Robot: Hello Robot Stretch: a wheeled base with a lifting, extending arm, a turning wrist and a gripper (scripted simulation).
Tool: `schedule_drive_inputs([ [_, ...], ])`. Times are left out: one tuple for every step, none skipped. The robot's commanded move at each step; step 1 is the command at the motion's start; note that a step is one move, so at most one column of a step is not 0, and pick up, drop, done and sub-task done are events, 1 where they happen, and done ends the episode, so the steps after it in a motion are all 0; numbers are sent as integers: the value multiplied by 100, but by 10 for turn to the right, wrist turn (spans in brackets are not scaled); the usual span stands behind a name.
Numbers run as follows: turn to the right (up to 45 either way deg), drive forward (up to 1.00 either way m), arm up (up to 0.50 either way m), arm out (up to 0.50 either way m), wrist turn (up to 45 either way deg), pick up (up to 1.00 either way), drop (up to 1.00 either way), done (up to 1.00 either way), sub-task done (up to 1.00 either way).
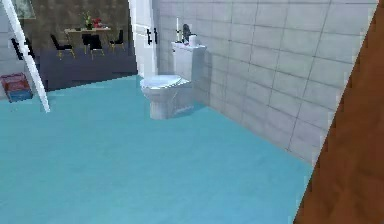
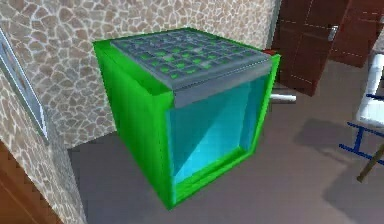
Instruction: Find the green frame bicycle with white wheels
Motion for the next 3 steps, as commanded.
schedule_drive_inputs([
  [-240, 0, 0, 0, 0, 0, 0, 0, 0],
  [0, 100, 0, 0, 0, 0, 0, 0, 0],
  [-30, 0, 0, 0, 0, 0, 0, 0, 0],
])
